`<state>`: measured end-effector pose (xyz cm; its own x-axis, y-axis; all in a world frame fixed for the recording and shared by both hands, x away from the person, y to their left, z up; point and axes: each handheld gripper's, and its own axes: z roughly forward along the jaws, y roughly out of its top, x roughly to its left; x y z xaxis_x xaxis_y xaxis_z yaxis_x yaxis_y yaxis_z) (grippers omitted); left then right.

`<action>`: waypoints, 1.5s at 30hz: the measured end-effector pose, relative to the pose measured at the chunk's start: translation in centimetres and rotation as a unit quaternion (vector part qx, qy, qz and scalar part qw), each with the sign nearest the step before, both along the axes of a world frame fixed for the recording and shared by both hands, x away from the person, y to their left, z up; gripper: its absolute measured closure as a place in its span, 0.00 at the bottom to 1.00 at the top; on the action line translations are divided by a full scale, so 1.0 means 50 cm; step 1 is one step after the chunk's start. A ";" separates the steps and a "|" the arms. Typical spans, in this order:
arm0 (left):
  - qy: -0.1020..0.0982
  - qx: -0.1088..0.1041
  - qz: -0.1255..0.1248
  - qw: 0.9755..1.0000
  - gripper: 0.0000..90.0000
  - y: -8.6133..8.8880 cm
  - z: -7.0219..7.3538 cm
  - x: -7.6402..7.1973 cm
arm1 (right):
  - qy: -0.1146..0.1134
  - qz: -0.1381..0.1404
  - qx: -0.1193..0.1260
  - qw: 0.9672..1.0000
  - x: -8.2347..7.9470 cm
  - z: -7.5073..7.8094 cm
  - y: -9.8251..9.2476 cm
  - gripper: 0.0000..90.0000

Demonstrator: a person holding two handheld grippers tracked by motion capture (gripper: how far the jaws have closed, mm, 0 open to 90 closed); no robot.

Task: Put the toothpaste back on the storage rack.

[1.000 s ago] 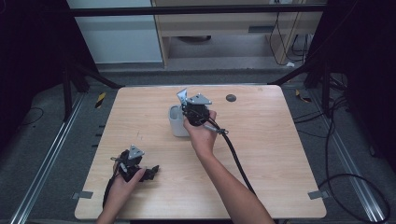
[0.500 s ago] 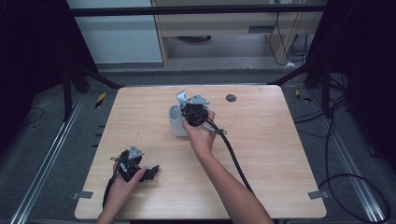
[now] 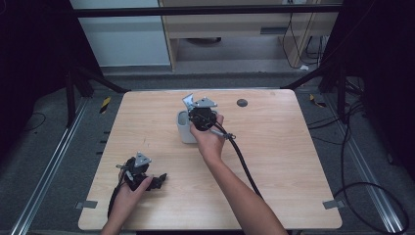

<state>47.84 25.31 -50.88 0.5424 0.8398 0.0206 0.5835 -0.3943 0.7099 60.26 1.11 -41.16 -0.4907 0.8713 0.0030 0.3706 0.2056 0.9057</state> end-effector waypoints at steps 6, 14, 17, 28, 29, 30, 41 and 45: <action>0.000 0.000 0.000 1.000 0.00 0.000 0.000 0.000 | 0.001 0.002 -0.004 1.000 0.005 0.001 0.002 0.87; 0.000 0.000 0.000 1.000 0.00 0.000 0.000 0.000 | 0.007 0.000 -0.004 1.000 0.012 0.005 0.002 0.86; 0.000 0.000 0.000 1.000 0.00 0.000 0.000 0.000 | 0.006 0.002 -0.006 1.000 0.012 0.006 0.001 0.85; 0.000 0.000 0.000 1.000 0.00 0.000 0.000 0.000 | 0.008 0.007 -0.008 1.000 0.013 0.012 -0.003 0.83; 0.000 0.000 0.000 1.000 0.00 0.000 0.000 0.000 | 0.008 0.007 -0.009 1.000 0.013 0.013 -0.003 0.83; 0.000 0.000 0.000 1.000 0.00 0.000 0.000 0.000 | 0.008 0.007 -0.008 1.000 0.012 0.014 -0.004 0.83; 0.000 0.000 0.000 1.000 0.00 0.000 0.000 0.000 | 0.000 0.011 -0.005 1.000 0.001 0.030 -0.012 0.76; 0.000 0.000 0.000 1.000 0.00 0.000 0.000 0.000 | -0.002 0.012 -0.006 1.000 -0.005 0.037 -0.019 0.74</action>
